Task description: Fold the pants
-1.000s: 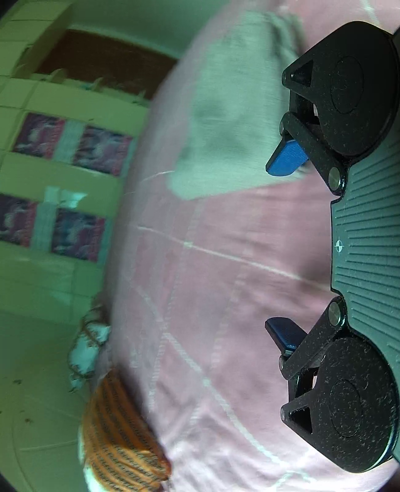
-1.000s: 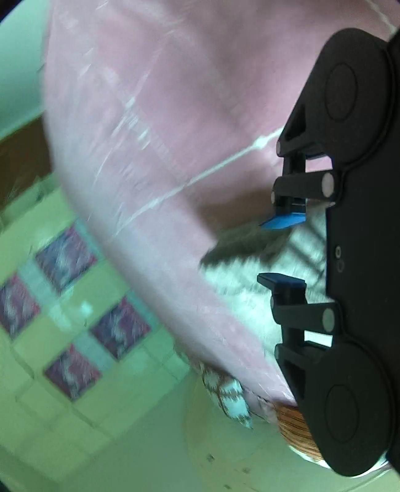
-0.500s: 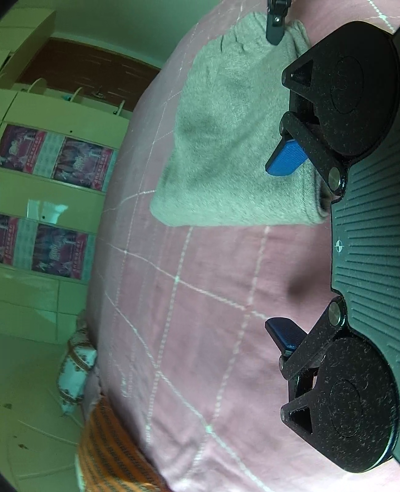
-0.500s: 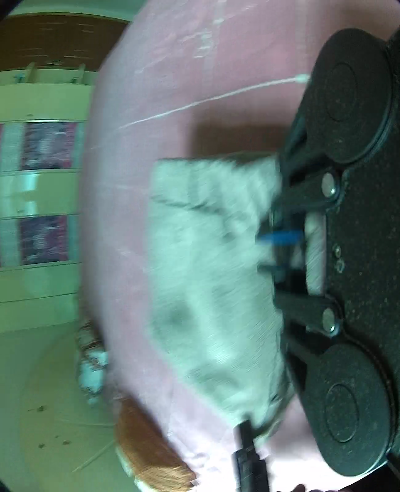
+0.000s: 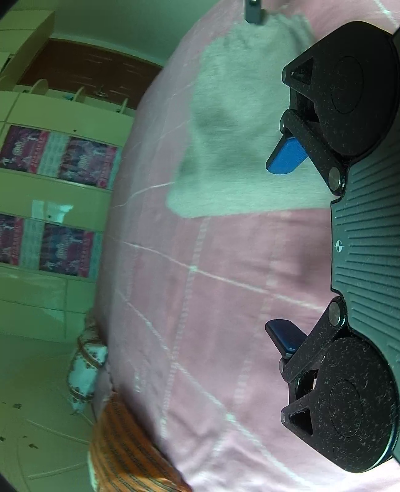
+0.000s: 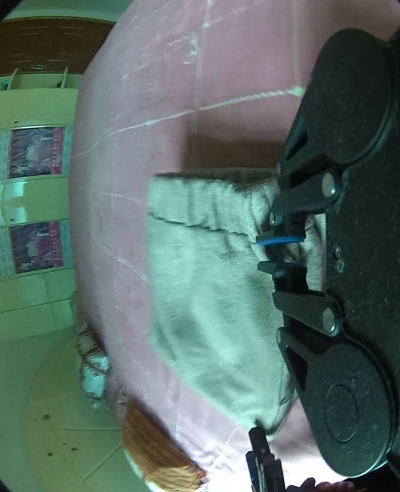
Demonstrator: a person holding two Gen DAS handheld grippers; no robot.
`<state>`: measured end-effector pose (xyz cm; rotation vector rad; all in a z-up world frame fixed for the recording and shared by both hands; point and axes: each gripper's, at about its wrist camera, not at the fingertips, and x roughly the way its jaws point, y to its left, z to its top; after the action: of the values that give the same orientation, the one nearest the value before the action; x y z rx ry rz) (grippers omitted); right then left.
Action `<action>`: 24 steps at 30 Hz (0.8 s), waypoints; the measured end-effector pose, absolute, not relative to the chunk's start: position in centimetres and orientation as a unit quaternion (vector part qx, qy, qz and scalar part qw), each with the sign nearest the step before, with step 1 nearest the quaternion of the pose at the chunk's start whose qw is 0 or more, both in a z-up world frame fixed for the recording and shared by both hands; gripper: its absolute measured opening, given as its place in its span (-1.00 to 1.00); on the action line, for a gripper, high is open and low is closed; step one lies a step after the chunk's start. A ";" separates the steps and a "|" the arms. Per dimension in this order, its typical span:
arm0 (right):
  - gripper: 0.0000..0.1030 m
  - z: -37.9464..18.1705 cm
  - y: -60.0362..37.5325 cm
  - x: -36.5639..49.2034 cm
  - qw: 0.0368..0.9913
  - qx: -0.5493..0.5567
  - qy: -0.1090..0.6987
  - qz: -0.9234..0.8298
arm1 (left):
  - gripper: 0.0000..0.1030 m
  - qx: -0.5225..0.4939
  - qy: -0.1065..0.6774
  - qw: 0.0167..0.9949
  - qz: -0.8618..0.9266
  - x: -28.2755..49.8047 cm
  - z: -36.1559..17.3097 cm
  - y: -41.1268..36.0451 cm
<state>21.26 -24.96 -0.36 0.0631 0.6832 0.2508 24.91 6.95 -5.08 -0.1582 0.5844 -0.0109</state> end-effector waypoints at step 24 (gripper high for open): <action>-0.67 -3.6 -30.0 31.6 0.928 0.073 0.365 0.024 | 1.00 -0.136 0.349 0.927 -0.017 39.3 -7.4 8.0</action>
<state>31.59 -30.04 -3.61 0.1500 0.7483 0.0500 39.33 8.00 -7.44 -0.2798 0.7162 -0.0351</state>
